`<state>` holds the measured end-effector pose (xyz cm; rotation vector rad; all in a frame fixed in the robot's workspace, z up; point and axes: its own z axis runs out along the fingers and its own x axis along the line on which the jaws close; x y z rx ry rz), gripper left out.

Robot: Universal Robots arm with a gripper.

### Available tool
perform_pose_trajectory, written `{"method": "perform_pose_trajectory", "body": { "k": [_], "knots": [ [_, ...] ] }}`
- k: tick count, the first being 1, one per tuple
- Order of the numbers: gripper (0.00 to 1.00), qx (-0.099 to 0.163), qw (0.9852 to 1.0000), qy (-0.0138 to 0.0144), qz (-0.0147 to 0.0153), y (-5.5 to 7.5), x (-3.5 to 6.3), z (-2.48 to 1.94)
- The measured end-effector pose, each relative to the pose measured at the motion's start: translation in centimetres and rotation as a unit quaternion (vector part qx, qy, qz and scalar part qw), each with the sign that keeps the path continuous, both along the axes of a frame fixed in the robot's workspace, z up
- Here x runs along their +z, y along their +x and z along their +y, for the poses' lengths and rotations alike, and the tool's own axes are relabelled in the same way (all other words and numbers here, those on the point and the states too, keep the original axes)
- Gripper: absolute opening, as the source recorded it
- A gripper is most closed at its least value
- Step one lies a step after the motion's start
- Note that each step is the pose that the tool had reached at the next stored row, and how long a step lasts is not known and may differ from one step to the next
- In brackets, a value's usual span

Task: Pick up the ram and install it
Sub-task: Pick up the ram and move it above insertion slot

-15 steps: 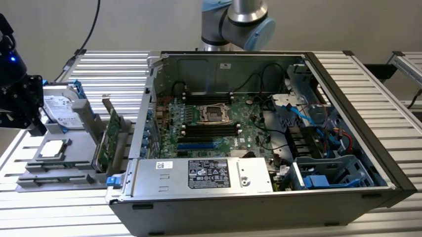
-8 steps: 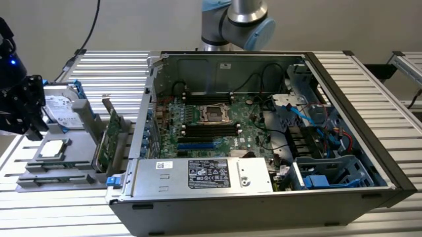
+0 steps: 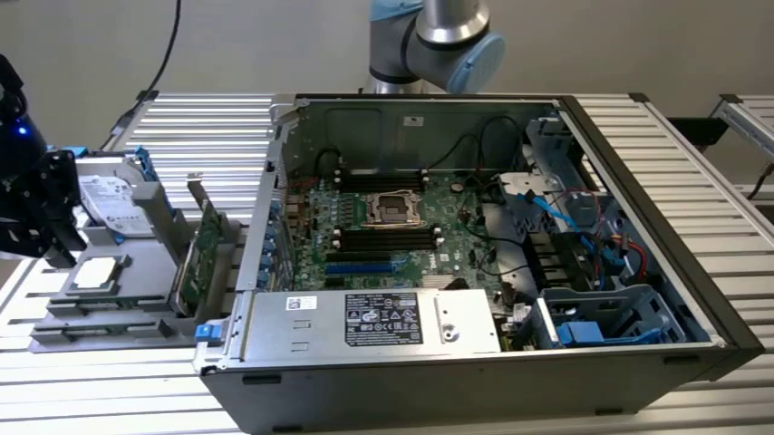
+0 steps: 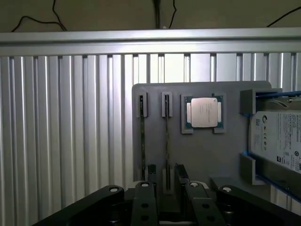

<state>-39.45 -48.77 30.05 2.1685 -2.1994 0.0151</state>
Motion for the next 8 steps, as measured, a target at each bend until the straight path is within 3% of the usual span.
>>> {"method": "perform_pose_trajectory", "body": {
  "k": [3,8],
  "knots": [
    [0.30,0.000,1.0000,0.0000,0.0000,-0.3,-0.54,-0.24],
    [0.30,0.000,1.0000,0.0000,0.0001,-0.4,-1.44,-1.05]
  ]
}}
